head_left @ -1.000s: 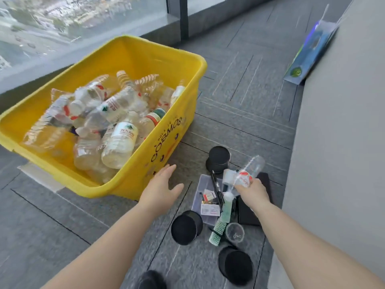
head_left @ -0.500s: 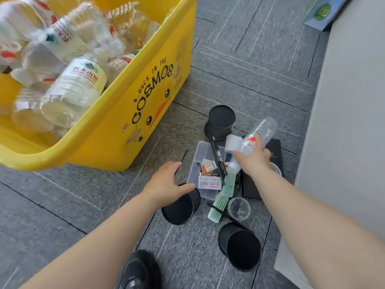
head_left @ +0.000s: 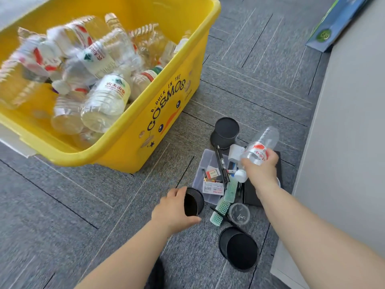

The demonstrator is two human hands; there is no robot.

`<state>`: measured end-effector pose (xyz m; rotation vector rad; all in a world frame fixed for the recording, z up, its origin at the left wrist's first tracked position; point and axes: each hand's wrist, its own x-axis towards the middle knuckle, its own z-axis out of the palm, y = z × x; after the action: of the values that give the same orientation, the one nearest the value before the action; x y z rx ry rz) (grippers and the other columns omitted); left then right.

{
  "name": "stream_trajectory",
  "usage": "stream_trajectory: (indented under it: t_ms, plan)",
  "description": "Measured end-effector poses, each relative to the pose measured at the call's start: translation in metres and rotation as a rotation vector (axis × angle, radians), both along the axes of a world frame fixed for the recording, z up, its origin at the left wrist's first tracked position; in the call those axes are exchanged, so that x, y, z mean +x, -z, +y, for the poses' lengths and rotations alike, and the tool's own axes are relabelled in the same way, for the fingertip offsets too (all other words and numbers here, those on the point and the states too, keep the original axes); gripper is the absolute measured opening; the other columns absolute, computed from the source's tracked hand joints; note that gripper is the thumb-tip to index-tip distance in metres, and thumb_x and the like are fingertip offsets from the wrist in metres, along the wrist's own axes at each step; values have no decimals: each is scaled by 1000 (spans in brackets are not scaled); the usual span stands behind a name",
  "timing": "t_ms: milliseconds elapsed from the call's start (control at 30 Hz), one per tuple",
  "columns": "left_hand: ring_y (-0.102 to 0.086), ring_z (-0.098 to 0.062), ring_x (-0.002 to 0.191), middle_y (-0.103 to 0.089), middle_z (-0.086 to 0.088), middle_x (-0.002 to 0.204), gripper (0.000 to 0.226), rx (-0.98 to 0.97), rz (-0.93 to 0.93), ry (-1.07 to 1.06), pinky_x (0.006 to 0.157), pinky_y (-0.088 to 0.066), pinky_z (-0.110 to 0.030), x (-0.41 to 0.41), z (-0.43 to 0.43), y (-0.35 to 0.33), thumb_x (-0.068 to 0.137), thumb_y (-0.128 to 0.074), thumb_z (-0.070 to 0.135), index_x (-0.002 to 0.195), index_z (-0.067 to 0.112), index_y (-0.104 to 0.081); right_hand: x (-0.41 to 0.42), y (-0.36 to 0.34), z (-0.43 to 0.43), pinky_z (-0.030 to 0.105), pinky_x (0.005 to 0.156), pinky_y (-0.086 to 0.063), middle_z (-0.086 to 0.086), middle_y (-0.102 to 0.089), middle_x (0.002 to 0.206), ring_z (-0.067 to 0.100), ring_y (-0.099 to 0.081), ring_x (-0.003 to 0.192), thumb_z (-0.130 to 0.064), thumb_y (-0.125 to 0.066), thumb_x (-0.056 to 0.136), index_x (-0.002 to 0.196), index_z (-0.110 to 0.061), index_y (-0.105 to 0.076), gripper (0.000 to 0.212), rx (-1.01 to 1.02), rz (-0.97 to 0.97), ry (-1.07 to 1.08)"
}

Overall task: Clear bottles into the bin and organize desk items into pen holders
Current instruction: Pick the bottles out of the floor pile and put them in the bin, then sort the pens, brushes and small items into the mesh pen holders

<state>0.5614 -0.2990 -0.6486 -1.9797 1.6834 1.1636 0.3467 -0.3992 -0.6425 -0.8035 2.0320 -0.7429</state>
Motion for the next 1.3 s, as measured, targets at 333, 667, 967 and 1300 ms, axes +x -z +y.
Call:
stream_trajectory:
  t_ms: [333, 667, 967, 1300]
  plan:
    - [-46, -27, 123, -37, -1, 140, 48, -43, -48, -72, 90, -50, -41, -4, -8, -5, 95, -51, 37, 139, 26, -36, 86, -173, -96, 36, 92, -50, 3, -50, 137, 25, -61, 113, -38, -62, 89, 146, -26, -27, 67, -407, -812, -284]
    - [-58, -26, 103, -51, -1, 128, 26, -130, -31, -99, 82, -52, -41, 5, -14, 5, 100, -41, 32, 119, 26, -58, 87, -128, -65, 29, 87, -49, -4, -45, 134, 18, -55, 112, -46, -50, 94, 146, -19, -33, 61, -131, -509, -374]
    - [-60, -26, 86, -59, -2, 106, 27, -275, -16, -105, 69, -51, -38, 16, -17, -4, 102, -38, 28, 102, 19, -63, 54, -84, -30, 41, 99, -48, 14, -58, 125, 27, -58, 112, -33, -52, 96, 108, -17, -55, 20, 71, -326, -420]
    - [-64, -22, 87, -66, -1, 95, 16, -431, 405, -733, 83, -55, -44, 33, -29, -7, 97, -52, 20, 103, 16, -66, 34, -14, 23, 45, 105, -42, 2, -60, 123, 21, -57, 113, -37, -52, 95, 122, -16, -60, 34, 375, -200, -620]
